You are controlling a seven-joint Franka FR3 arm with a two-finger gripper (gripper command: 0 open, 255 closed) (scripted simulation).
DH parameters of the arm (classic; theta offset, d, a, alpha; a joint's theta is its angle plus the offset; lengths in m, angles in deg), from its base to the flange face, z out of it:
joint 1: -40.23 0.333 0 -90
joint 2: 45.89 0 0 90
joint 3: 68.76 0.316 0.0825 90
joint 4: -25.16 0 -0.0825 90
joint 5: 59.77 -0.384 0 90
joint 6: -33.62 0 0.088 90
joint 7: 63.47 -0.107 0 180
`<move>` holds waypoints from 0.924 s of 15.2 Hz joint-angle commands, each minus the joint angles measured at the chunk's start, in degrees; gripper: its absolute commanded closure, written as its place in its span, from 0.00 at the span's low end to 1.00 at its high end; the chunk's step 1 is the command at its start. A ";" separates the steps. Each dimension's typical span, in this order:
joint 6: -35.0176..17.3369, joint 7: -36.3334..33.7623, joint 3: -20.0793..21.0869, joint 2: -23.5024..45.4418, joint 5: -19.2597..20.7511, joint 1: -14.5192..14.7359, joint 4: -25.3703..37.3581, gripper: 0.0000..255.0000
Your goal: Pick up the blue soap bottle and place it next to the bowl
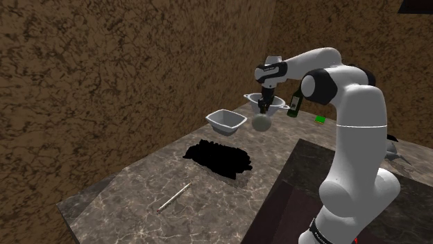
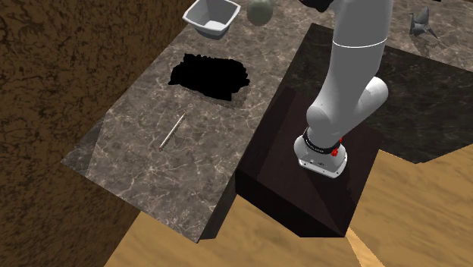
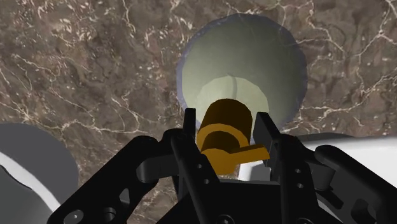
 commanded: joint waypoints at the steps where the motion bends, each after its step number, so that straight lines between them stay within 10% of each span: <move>1: -1.56 0.02 0.02 0.27 -0.07 -0.03 -1.22 1.00; 14: -5.94 -0.07 0.19 1.54 -0.32 -0.05 -4.36 1.00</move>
